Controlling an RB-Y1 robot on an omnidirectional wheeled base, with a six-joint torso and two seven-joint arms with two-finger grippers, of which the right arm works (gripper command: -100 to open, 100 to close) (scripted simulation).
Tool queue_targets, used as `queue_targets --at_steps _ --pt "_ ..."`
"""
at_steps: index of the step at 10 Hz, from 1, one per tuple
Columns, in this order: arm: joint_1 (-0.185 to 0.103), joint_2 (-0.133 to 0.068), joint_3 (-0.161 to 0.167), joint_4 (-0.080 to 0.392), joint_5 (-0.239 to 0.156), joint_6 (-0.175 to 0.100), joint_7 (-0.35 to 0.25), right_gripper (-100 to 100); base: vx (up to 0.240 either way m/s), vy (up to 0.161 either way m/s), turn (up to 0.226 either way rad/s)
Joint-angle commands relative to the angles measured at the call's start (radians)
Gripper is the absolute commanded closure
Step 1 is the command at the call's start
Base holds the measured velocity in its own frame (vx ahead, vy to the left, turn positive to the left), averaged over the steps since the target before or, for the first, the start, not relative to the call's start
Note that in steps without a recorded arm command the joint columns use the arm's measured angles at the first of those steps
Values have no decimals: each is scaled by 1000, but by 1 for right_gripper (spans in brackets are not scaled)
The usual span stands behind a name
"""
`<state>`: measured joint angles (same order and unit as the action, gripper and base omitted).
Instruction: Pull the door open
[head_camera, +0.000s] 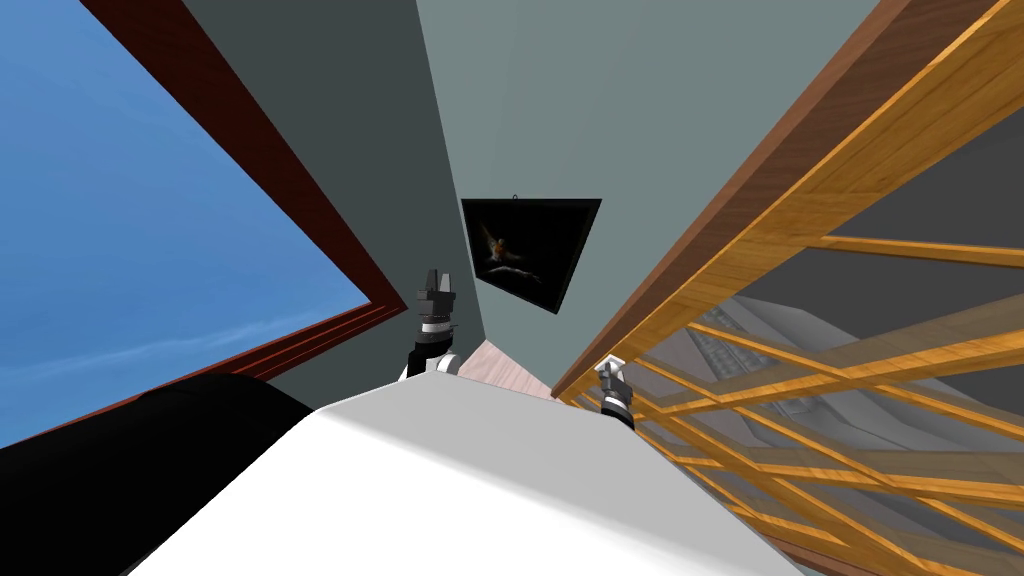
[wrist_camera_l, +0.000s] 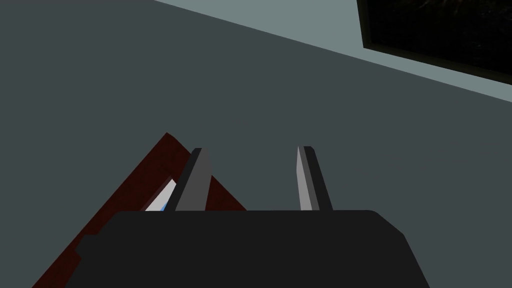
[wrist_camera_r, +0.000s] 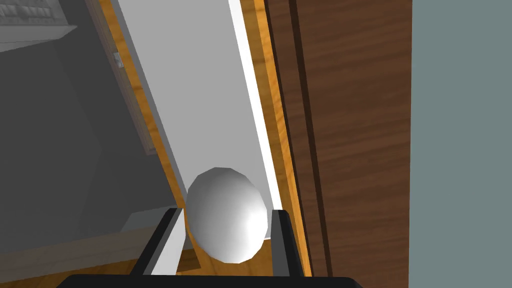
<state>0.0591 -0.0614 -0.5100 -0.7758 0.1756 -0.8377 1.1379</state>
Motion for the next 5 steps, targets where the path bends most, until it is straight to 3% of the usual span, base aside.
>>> queue_targets --at_steps 1,5 --pt "-1 -2 12 5 -12 -1 -50 100 -24 1 17" --pt "-3 -8 25 8 -27 -2 -124 100 -17 1 8"
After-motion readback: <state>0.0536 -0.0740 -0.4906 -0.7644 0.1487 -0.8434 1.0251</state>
